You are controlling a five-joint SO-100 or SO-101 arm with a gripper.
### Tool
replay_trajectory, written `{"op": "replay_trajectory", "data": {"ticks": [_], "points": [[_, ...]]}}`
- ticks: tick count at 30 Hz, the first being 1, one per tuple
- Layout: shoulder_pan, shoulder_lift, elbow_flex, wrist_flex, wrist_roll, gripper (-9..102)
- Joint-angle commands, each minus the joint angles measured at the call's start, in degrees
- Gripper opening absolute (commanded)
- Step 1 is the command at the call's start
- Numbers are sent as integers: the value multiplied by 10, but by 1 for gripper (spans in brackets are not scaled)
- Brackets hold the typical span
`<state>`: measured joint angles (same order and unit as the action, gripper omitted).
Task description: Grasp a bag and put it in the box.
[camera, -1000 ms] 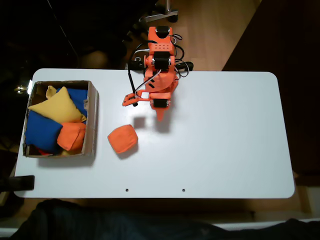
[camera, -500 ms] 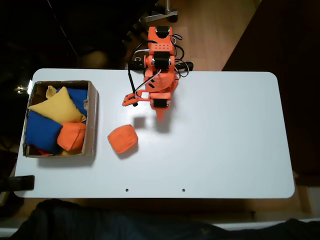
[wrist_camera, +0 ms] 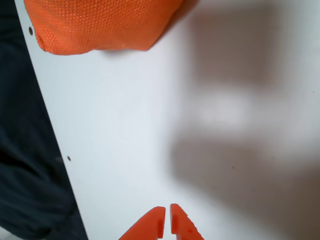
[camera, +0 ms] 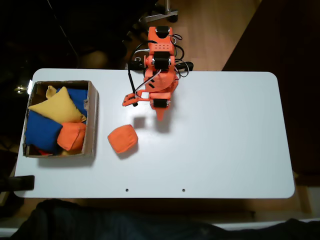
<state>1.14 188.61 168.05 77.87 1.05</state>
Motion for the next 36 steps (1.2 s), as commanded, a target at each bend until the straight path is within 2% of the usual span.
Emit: {"op": "replay_trajectory", "data": {"ticks": [1, 15, 27, 36], "points": [[-1, 3, -2, -4, 1, 0], [-8, -1, -2, -8, -9, 1], [12, -97, -10, -119, -14, 0], [14, -148, -53, -144, -7, 1]]}}
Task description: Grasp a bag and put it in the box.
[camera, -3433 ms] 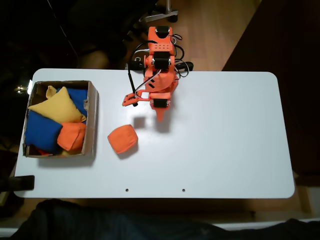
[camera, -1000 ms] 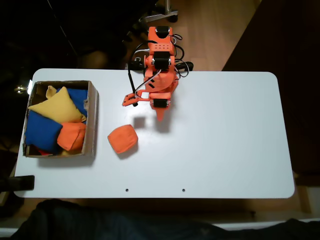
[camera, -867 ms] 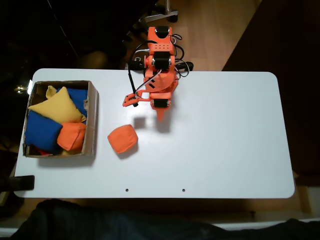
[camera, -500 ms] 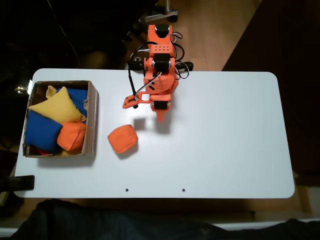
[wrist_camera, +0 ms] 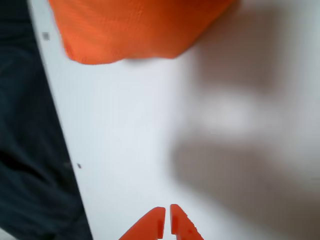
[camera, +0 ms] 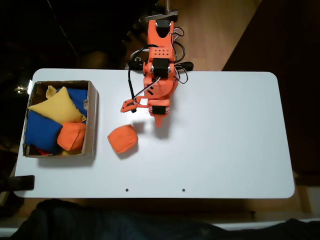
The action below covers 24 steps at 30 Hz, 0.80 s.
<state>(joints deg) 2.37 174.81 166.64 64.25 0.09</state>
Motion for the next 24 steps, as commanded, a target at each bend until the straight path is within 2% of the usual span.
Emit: {"op": "replay_trajectory", "data": {"ticks": [1, 24], "points": [[2, -18, -47, -8, 4, 1], [30, -198, -213, -5, -7, 1]]}}
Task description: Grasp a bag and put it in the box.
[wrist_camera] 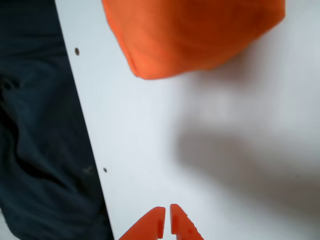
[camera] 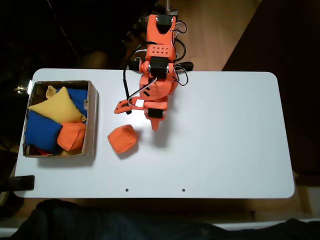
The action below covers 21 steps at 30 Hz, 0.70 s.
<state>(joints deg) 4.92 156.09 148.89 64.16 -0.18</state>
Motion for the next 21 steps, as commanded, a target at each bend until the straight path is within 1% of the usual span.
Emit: {"op": "replay_trajectory", "data": {"ticks": [1, 15, 21], "points": [[6, -18, -42, -4, -5, 1], [56, -134, -125, 7, -14, 1], [73, -164, -137, 15, -14, 7]]}}
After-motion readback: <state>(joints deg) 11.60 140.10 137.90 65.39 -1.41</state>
